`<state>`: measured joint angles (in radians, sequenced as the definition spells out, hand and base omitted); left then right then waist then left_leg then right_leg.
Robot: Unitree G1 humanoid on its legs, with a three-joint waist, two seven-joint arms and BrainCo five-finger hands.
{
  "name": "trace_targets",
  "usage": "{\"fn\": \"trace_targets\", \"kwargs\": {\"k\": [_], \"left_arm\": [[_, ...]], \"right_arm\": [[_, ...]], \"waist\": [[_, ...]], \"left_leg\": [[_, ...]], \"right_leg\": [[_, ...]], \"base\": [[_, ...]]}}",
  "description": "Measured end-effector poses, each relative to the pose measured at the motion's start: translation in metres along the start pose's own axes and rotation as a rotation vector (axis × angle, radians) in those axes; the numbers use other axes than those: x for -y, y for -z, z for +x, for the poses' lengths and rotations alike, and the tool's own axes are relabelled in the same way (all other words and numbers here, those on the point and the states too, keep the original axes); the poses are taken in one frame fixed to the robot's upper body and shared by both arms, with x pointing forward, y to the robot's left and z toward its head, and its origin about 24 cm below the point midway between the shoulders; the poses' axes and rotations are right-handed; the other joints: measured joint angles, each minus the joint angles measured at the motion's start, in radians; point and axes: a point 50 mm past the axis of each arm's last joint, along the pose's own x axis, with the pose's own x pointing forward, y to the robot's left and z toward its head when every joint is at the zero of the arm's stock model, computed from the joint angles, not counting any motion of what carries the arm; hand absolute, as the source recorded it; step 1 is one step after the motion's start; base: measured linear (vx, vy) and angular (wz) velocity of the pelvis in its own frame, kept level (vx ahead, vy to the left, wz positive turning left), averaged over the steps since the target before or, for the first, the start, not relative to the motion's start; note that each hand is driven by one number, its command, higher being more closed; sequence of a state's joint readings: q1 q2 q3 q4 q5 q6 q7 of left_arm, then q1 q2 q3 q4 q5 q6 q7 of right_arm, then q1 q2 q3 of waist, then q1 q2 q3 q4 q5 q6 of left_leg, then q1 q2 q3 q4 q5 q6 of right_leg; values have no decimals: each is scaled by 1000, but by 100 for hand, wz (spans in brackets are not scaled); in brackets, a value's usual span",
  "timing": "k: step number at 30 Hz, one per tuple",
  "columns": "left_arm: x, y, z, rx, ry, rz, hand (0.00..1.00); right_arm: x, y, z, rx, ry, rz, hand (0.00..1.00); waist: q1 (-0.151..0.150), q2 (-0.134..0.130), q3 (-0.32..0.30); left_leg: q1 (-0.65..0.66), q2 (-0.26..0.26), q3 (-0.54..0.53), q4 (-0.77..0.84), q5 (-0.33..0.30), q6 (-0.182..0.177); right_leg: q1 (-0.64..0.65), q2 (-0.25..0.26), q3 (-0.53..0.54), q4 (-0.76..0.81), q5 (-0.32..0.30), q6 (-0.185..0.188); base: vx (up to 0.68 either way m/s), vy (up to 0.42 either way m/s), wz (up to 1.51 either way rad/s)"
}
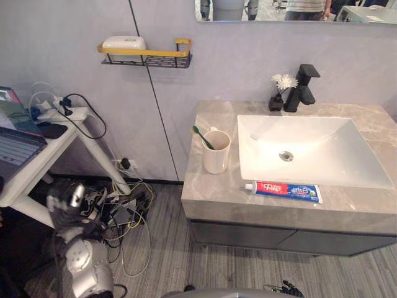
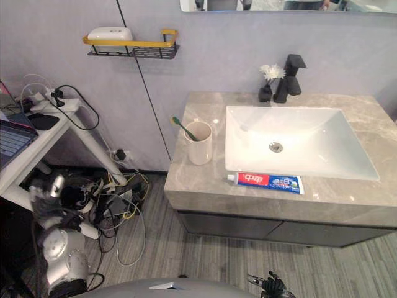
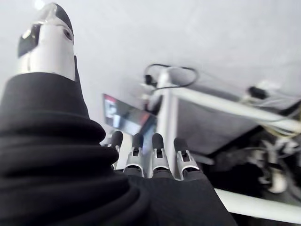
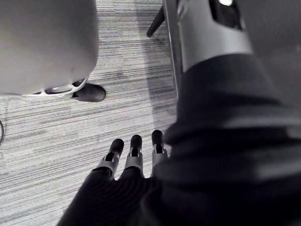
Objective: Organize washtable
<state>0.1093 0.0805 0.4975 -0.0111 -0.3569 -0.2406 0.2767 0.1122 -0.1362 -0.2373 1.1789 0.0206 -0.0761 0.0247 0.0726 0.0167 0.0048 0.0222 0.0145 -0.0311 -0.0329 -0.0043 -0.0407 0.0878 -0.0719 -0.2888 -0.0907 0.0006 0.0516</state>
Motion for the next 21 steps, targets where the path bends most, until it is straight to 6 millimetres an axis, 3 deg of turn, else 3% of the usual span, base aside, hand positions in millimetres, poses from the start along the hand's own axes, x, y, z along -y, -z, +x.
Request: {"fn": "trace_targets", "kwargs": {"k": [2, 4, 7, 9, 12, 17, 21], "left_arm": [[16, -28, 2, 135, 59, 10, 0], [52, -65, 1, 323, 180, 21, 0], [91, -95, -13, 496, 363, 56, 0], [111, -106, -28, 571, 485, 65, 0], [151, -123, -70, 741, 806, 123, 0], [183, -129, -114, 905, 1086, 164, 0], [198, -135, -133, 976, 1227, 129, 0]], "right_arm": [[0, 0, 0, 0, -5, 1, 0], [2, 2, 0, -5, -11, 7, 0], [2, 3, -1, -7, -14, 11, 0], [2, 3, -1, -8, -18, 11, 0], [4, 4, -1, -10, -28, 7, 0], [6, 6, -2, -18, -34, -5, 0], [7, 7, -2, -22, -37, -16, 0]], "waist": [[5, 1, 0], [19, 3, -1], [17, 8, -4], [15, 10, -5], [14, 18, -10], [-13, 29, -17], [-24, 28, -16]], "left_leg": [[0, 0, -1, 1, 0, 0], [-2, -1, -1, 6, 0, 0], [-2, -2, -2, 13, -1, 0], [-3, -2, -2, 17, -2, 1], [-10, -2, -3, 25, -2, 2], [-9, 0, 0, 27, -2, 2], [-9, 2, 14, 26, -3, 1]], "right_leg": [[1, 0, 0, 0, 0, 0], [5, -1, 2, 0, 0, 0], [4, -2, 3, 0, 0, 0], [5, -2, 3, 0, 0, 0], [2, -2, 3, 0, 1, 1], [2, -1, 6, 0, 3, -2], [-3, 0, 17, 0, 4, -2]], "base": [[21, -9, 2], [0, 0, 0], [-37, 10, 0], [-41, 12, -1], [-47, 15, 0], [-4, 0, -1], [6, 3, -9]]}}
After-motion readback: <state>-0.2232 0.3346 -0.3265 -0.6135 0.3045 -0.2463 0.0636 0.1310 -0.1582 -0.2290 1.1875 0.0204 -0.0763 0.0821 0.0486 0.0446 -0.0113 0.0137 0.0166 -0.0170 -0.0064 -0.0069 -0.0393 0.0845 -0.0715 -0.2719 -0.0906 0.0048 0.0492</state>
